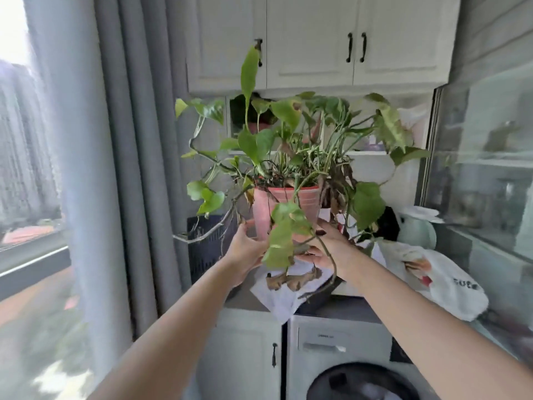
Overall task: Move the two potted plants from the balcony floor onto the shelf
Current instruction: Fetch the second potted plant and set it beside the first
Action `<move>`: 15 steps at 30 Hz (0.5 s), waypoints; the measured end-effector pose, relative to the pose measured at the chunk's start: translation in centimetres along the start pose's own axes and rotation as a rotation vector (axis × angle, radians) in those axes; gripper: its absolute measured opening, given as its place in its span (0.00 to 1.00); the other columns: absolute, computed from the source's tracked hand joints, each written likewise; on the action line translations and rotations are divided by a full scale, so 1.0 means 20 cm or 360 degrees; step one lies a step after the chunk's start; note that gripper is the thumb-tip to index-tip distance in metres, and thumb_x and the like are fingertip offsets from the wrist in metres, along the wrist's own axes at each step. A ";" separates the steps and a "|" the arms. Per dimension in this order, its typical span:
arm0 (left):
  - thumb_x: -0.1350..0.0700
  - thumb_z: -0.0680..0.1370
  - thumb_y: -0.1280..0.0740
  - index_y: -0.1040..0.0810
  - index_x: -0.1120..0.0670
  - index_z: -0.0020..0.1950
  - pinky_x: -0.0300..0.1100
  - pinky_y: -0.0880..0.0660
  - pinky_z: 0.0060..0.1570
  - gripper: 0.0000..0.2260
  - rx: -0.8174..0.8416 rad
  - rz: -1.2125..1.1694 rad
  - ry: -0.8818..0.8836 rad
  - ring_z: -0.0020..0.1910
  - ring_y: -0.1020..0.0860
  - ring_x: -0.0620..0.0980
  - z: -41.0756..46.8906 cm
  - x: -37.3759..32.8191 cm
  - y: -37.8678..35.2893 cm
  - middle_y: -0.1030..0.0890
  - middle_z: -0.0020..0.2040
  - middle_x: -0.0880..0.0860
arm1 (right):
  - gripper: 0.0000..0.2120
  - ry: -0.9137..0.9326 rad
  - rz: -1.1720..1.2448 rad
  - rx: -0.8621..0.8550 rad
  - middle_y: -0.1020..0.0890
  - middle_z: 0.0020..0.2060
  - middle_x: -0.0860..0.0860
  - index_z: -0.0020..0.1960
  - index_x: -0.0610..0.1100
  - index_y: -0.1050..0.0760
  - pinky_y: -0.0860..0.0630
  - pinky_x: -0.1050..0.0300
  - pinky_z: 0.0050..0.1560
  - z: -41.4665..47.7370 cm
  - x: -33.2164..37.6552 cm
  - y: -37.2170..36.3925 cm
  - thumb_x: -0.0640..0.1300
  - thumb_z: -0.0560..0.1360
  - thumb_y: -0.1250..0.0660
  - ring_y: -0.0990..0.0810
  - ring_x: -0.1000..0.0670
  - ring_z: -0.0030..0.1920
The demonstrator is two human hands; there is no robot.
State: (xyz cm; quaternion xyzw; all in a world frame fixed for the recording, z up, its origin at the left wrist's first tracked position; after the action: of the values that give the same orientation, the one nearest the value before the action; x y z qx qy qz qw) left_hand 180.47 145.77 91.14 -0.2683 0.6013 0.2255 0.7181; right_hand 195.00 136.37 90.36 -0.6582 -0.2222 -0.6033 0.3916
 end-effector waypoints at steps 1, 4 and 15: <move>0.63 0.78 0.37 0.36 0.58 0.70 0.47 0.28 0.37 0.20 0.0010 0.0016 -0.0003 0.34 0.24 0.52 0.08 0.00 -0.02 0.20 0.45 0.58 | 0.24 -0.0006 0.0000 0.0005 0.17 0.46 0.45 0.59 0.56 0.28 0.20 0.47 0.42 0.07 0.02 0.03 0.34 0.71 0.29 0.17 0.45 0.46; 0.64 0.74 0.31 0.35 0.58 0.73 0.48 0.25 0.42 0.28 0.0048 0.0097 -0.0038 0.39 0.23 0.53 0.34 -0.01 -0.10 0.24 0.61 0.68 | 0.29 0.0026 -0.0076 0.0063 0.16 0.50 0.48 0.61 0.57 0.27 0.18 0.49 0.43 0.33 0.09 0.13 0.33 0.68 0.26 0.17 0.47 0.50; 0.63 0.74 0.31 0.36 0.58 0.73 0.57 0.27 0.63 0.28 0.0109 0.0070 -0.0169 0.51 0.22 0.56 1.33 -0.07 -0.16 0.22 0.61 0.64 | 0.29 0.0193 -0.0103 0.0141 0.12 0.42 0.52 0.65 0.48 0.27 0.18 0.55 0.36 1.30 0.31 0.29 0.35 0.67 0.25 0.13 0.51 0.41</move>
State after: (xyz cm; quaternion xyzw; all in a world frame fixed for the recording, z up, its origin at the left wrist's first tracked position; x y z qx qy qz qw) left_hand 202.11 160.84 96.51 -0.2180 0.5754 0.2345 0.7526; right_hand 216.64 152.20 95.80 -0.5951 -0.2457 -0.6439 0.4134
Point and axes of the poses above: each hand's wrist, its own z-axis towards the middle knuckle, its own y-axis out of the back of the hand, x = y × z, the point moved 8 cm from there along z, towards the middle knuckle
